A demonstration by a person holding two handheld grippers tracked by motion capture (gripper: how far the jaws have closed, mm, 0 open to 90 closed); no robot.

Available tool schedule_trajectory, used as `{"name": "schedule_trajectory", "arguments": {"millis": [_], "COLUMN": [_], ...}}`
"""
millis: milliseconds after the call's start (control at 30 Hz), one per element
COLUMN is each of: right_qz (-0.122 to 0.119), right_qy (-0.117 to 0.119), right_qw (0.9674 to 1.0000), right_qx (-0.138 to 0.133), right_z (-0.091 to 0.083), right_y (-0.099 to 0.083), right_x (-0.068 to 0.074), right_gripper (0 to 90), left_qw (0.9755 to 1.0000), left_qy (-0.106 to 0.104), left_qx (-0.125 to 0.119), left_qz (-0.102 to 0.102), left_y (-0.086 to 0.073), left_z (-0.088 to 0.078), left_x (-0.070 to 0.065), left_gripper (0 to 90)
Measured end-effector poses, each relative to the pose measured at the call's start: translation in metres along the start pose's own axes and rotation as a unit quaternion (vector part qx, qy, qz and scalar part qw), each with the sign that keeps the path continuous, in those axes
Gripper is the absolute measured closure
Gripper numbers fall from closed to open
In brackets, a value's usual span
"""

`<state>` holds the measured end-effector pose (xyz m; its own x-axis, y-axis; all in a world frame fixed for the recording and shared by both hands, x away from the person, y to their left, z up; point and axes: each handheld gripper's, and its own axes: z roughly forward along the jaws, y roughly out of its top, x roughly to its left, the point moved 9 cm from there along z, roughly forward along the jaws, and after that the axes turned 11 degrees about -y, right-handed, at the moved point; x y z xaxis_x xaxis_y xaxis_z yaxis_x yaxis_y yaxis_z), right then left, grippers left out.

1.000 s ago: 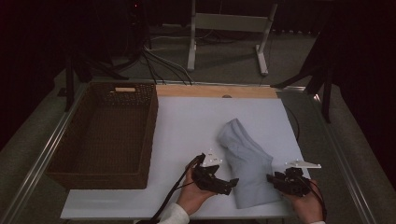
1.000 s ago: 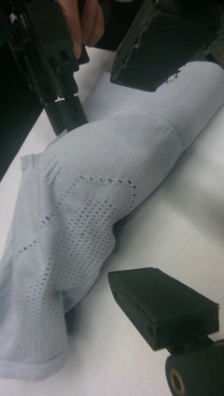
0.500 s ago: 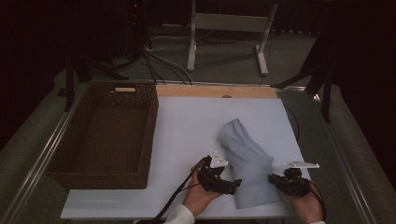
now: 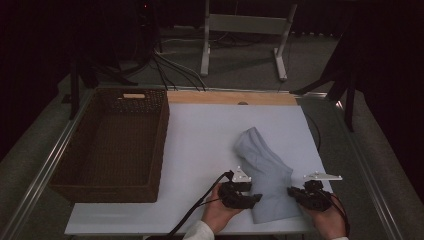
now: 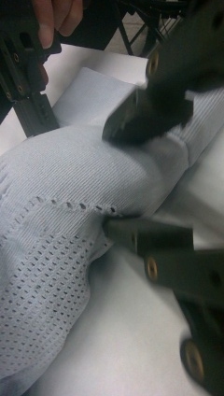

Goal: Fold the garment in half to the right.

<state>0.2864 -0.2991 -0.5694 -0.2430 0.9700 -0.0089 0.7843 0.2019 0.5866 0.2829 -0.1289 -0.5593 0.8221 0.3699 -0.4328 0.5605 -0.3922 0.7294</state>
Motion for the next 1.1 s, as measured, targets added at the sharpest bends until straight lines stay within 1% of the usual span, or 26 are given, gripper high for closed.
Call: {"name": "schedule_trajectory", "arguments": {"millis": [33,100,133,200,267,333,500,700,733,767,800,900,933,1000,1100], "right_qz": [0.0,0.0,-0.001,-0.002,0.0,0.0,-0.006,-0.022,-0.022,-0.025,-0.031,-0.041,-0.041,-0.047,-0.05], "right_qy": [0.0,0.0,-0.001,0.0,0.003,0.005,0.012,0.029,0.029,0.032,0.037,0.042,0.042,0.045,0.046], "right_qw": [1.0,1.0,1.0,1.0,1.0,1.0,0.9999,0.9993,0.9993,0.9991,0.9988,0.9982,0.9982,0.9978,0.9976], "right_qx": [0.0,0.0,-0.001,-0.002,-0.003,-0.003,-0.006,-0.01,-0.01,-0.01,-0.01,-0.01,-0.01,-0.01,-0.01], "right_z": [0.0,0.0,0.0,0.0,0.0,0.0,0.001,0.001,0.001,0.001,0.001,0.001,0.001,0.0,-0.002], "right_y": [0.0,0.0,0.0,0.001,0.001,0.002,0.003,0.005,0.005,0.006,0.006,0.006,0.006,0.006,0.005], "right_x": [0.0,0.0,0.001,0.002,0.003,0.004,0.01,0.024,0.024,0.027,0.033,0.04,0.04,0.045,0.047], "right_gripper": [84.1,84.2,84.3,84.6,84.8,84.8,85.0,85.0,85.0,85.0,85.0,85.0,85.0,85.0,85.0], "left_qw": [1.0,1.0,1.0,1.0,0.9999,0.9999,0.9999,0.9999,0.9999,0.9998,0.9998,0.9998,0.9998,0.9998,1.0], "left_qy": [-0.005,-0.003,-0.002,0.002,0.006,0.007,0.011,0.017,0.017,0.018,0.019,0.021,0.021,0.017,0.008], "left_qx": [0.002,0.001,0.002,0.008,0.008,0.006,0.007,0.001,0.001,0.0,0.0,0.001,0.001,0.002,0.005], "left_qz": [-0.003,-0.001,-0.001,0.002,0.006,0.007,0.008,0.0,0.0,-0.003,-0.006,-0.008,-0.008,-0.009,-0.001], "left_y": [0.0,0.0,0.0,-0.002,-0.002,-0.002,-0.004,-0.012,-0.012,-0.015,-0.017,-0.022,-0.022,-0.025,-0.027], "left_z": [0.0,0.0,0.0,-0.001,-0.002,-0.003,-0.01,-0.024,-0.024,-0.029,-0.031,-0.037,-0.037,-0.041,-0.042], "left_x": [-0.001,-0.001,-0.001,-0.002,-0.003,-0.004,-0.004,-0.002,-0.002,-0.001,0.0,0.0,0.0,-0.003,-0.011], "left_gripper": [59.3,68.3,68.3,76.7,79.5,80.0,80.4,80.2,80.2,80.2,80.1,79.9,79.8,79.7,79.6]}}
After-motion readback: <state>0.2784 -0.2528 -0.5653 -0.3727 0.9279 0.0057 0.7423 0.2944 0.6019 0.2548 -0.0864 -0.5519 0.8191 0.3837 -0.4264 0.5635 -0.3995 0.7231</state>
